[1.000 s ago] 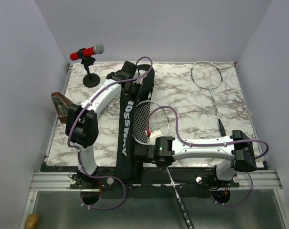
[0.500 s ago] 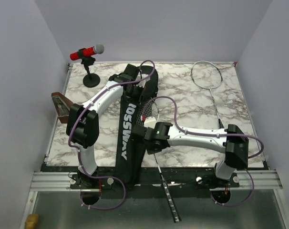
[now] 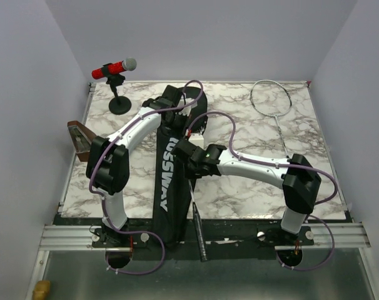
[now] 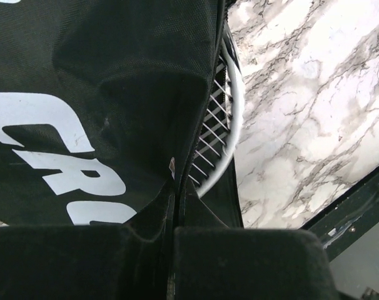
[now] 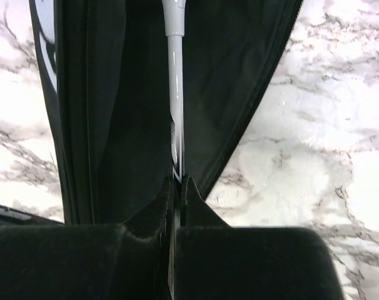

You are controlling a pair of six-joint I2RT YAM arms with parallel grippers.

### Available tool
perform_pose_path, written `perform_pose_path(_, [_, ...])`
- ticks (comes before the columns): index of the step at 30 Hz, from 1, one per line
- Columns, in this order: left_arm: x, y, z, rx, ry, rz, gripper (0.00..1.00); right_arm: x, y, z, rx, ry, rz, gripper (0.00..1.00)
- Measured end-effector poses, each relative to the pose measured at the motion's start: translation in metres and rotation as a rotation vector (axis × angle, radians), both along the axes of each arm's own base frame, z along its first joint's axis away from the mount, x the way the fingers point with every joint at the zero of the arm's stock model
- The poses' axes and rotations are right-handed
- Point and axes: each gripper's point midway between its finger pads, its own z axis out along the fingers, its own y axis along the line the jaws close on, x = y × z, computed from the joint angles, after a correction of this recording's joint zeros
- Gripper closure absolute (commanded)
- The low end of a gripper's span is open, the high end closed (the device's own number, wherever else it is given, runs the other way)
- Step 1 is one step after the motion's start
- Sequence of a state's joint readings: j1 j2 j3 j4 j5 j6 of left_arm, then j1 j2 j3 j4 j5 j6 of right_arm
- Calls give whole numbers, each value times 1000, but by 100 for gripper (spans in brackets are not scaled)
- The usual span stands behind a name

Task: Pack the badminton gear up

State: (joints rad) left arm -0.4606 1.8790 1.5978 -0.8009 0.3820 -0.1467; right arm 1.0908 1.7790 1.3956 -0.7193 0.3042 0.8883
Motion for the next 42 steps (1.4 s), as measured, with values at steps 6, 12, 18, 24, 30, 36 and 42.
perform_pose_path(6, [-8, -1, 3, -21, 12, -11, 100, 21, 3, -13, 49, -37, -38, 100])
perform_pose_path(12, [-15, -3, 9, -50, 18, -18, 100, 48, 5, -27, 80, -87, -89, 99])
perform_pose_path(18, [-16, -5, 13, -69, 8, -21, 100, 81, 4, -27, 127, -140, -145, 99])
perform_pose_path(24, [-11, -7, 15, -84, -22, -22, 100, 93, 10, -21, 168, -168, -159, 97])
perform_pose_path(30, [-10, -7, 16, -81, -37, -24, 100, 99, 15, -16, 203, -186, -169, 44])
perform_pose_path(36, [-11, -1, 9, -58, -30, -14, 100, 98, 4, -17, 226, -178, -172, 33])
perform_pose_path(42, [-13, -6, 11, -62, -38, -27, 100, 55, -14, 2, 320, -114, -91, 34])
